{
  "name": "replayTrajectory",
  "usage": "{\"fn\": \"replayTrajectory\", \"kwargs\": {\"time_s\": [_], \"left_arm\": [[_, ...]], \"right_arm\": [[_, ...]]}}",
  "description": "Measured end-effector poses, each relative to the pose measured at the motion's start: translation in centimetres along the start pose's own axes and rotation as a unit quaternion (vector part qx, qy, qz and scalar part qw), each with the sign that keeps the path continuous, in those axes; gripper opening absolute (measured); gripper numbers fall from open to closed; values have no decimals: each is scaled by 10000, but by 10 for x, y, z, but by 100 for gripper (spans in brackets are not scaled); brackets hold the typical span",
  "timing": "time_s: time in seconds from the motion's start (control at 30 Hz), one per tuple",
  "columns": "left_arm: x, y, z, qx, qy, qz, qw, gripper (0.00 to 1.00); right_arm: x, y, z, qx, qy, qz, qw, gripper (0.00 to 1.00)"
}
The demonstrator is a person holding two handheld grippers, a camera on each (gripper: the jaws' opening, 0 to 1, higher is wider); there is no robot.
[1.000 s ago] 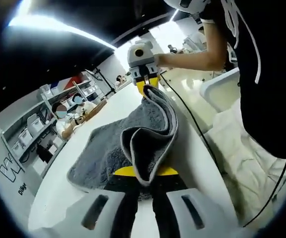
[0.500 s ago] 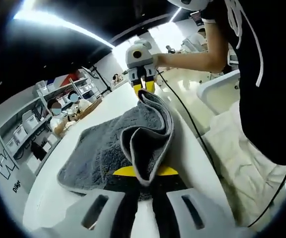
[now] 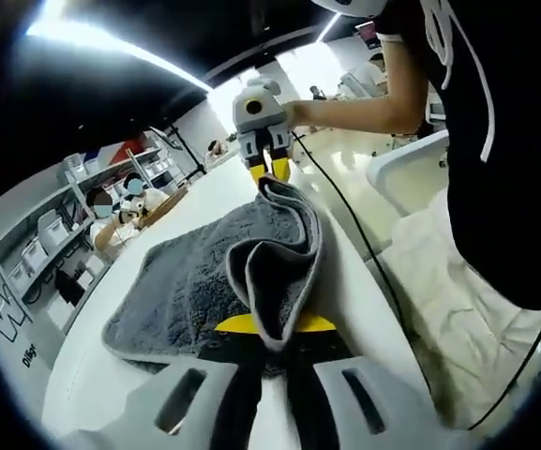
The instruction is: Open the folded towel by lifting each exposed corner and separating the folded layers until the towel lies flat within the target outline without major curled edges
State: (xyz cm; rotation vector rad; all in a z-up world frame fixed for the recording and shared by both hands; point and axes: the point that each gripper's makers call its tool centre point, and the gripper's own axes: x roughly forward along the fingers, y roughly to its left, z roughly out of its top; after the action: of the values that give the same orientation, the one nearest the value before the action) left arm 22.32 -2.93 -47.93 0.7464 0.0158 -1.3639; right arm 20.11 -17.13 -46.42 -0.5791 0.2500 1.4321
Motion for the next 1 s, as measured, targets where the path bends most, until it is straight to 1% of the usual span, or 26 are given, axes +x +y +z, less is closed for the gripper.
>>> {"fn": "replayTrajectory", "kwargs": {"time_s": [0.2,0.3,0.43,0.57,0.6,0.73,0.9,1.0], "left_arm": [[-1,-2,-1,-40,23,-9,10000,6],[0,-3,0,-70,40,26,10000,6],[1,-5,2,-29,69,27,10000,6],[1,-4,2,-86,64,43,9999,7],[1,-3,2,-115,59,55,9999,7],[0,-4,2,-96,80,60,9999,7],[0,-3,3,-216,84,65,9997,7],[0,-5,4,-190,108,62,9997,7]], "right_arm": [[-1,2,-4,38,29,-17,10000,0],[-2,-1,-7,88,65,-133,9999,0],[-5,-3,-8,115,41,-188,9997,0],[-6,-2,-9,237,47,-170,9996,0],[-7,-1,-11,370,63,-169,9992,0],[-8,-1,-11,329,80,-195,9992,0],[-9,0,-11,356,120,-184,9991,0],[-10,0,-11,316,149,-185,9992,0]]}}
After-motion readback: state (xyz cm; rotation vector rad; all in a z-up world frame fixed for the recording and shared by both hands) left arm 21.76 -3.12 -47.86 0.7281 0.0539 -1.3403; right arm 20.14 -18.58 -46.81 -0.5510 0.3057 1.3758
